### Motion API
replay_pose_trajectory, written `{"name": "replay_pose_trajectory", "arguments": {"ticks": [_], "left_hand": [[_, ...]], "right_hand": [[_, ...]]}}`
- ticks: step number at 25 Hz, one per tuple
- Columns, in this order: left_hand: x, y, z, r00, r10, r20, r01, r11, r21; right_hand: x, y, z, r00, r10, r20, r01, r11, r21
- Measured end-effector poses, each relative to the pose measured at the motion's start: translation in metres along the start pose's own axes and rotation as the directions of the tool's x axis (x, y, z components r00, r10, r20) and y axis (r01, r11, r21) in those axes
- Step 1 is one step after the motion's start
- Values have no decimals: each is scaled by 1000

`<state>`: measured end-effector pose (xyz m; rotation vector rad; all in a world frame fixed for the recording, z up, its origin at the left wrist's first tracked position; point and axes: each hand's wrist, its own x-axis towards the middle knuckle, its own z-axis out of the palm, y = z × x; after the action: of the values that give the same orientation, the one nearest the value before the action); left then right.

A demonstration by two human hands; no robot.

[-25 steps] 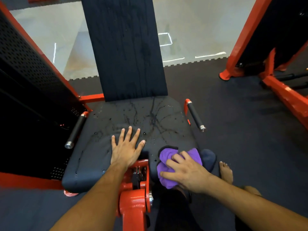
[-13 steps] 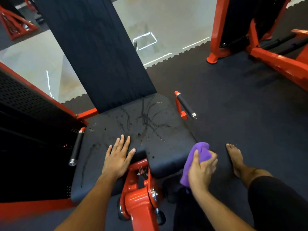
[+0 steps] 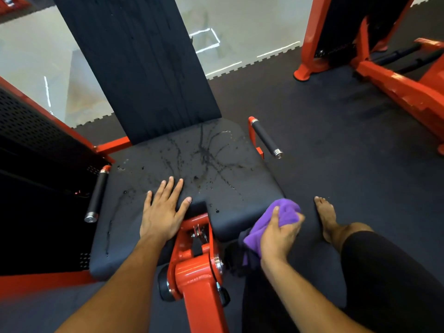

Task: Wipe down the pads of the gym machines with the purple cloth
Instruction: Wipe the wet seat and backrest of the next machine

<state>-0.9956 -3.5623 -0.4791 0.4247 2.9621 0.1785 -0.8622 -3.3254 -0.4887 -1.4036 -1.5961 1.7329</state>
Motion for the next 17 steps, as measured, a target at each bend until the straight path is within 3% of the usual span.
{"name": "replay_pose_trajectory", "arguments": {"ticks": [3, 5, 6, 7, 9, 10, 11, 14, 17], "left_hand": [[0, 2, 0, 1000, 12, 2, -12, 1000, 10], [-1, 3, -1, 1000, 3, -10, -3, 1000, 18], [0, 3, -1, 1000, 5, -13, -5, 1000, 22], [1, 2, 0, 1000, 6, -8, -6, 1000, 24], [0, 1, 1, 1000, 7, -17, -6, 1000, 21], [0, 1, 1, 1000, 6, -25, -6, 1000, 20], [1, 1, 1, 1000, 7, -24, -6, 1000, 17], [-1, 0, 2, 1000, 8, -25, -8, 1000, 13], [0, 1, 3, 1000, 8, -28, -8, 1000, 16]], "right_hand": [[22, 5, -6, 992, 17, -123, -18, 1000, -3], [-2, 7, 4, 995, -58, -84, 47, 991, -129], [-25, 10, 10, 987, -154, 38, 158, 943, -292], [-46, 24, 15, 951, -182, 250, 272, 875, -399], [-70, 40, 16, 817, -118, 565, 370, 858, -357], [-68, 41, 13, 788, -100, 607, 350, 884, -309], [-61, 37, 9, 819, -99, 565, 297, 916, -270], [-17, 14, -2, 981, -97, 168, 128, 975, -183], [19, -6, -15, 995, -99, -11, 97, 989, -116]]}}
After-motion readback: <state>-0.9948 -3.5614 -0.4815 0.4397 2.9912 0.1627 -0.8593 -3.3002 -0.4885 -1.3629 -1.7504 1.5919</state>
